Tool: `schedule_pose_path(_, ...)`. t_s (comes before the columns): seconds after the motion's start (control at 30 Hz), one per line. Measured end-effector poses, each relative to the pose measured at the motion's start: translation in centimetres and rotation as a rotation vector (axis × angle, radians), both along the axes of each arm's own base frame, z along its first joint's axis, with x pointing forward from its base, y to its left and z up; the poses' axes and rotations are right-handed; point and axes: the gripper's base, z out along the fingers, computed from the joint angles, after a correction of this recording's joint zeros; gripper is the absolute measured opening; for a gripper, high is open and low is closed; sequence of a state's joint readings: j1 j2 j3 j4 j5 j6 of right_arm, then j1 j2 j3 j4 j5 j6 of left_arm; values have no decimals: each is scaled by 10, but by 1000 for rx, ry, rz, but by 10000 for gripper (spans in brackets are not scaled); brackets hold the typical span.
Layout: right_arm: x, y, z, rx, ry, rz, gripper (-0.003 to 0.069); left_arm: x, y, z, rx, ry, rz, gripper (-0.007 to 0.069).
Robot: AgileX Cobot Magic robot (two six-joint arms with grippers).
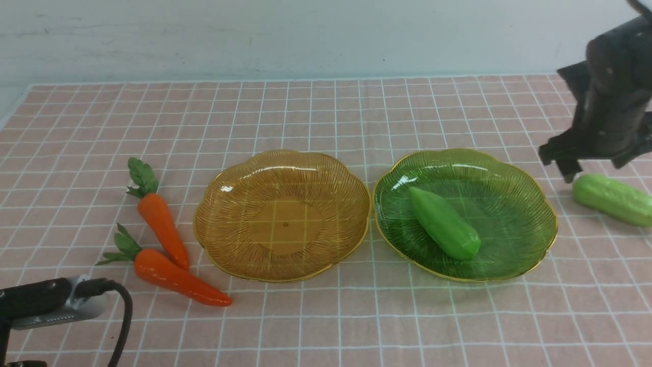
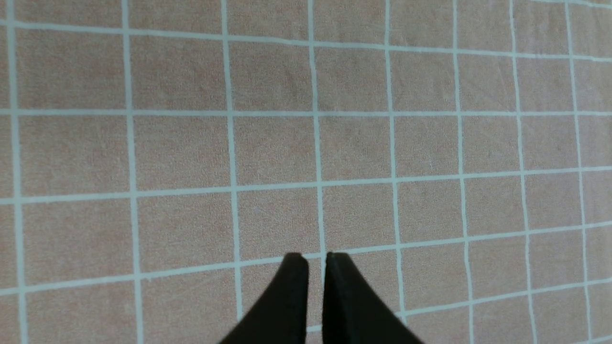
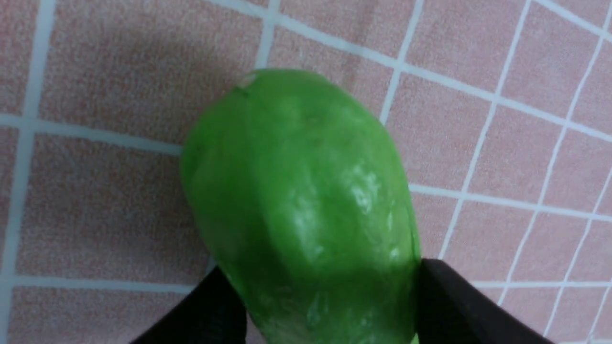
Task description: Put different types of vegetables on the plate.
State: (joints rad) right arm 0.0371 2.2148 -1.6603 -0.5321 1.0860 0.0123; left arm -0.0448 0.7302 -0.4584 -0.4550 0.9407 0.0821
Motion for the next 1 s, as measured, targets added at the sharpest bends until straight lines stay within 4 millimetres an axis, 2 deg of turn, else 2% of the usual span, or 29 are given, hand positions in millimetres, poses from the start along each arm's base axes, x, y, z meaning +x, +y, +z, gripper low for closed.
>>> schedule_pose_path(0.1,3,2,11,37,32,-78,417,0,0,0,0,0,0,38)
schedule_pose_path(0.17,13,8,31,113,-43,-128,417,0,0,0,0,-1,0,38)
schedule_pose_path(0.3,16,40,96,480,-215,-231,417,1,0,1,1,-14,7,38)
schedule_pose_path(0.33,12,51,110,567,-233,-234,417,2,0,1,0,-16,9,38)
schedule_pose_path(0.37,9,59,116,608,-234,-231,417,2,0,1,-4,-16,19,38)
schedule_pose_path(0.47,2,78,111,645,-190,-213,417,2,1,1,-12,-13,36,38)
schedule_pose_path(0.57,-6,105,78,617,-67,-176,417,3,1,1,-12,-17,38,61)
schedule_pose_path(0.67,-8,116,66,603,-26,-154,419,3,1,1,-12,-20,40,120)
schedule_pose_path(0.7,-10,121,64,600,-20,-144,437,3,1,1,-13,-19,42,143)
schedule_pose_path(0.73,-11,125,64,600,-17,-138,489,3,1,1,-15,-18,45,158)
schedule_pose_path(0.87,-20,132,80,638,-34,-140,591,4,2,2,-20,-17,84,229)
schedule_pose_path(0.93,-35,130,104,673,-65,-135,626,8,5,9,2,-43,120,274)
schedule_pose_path(1.0,-52,126,128,684,-100,-123,625,14,10,18,33,-70,175,298)
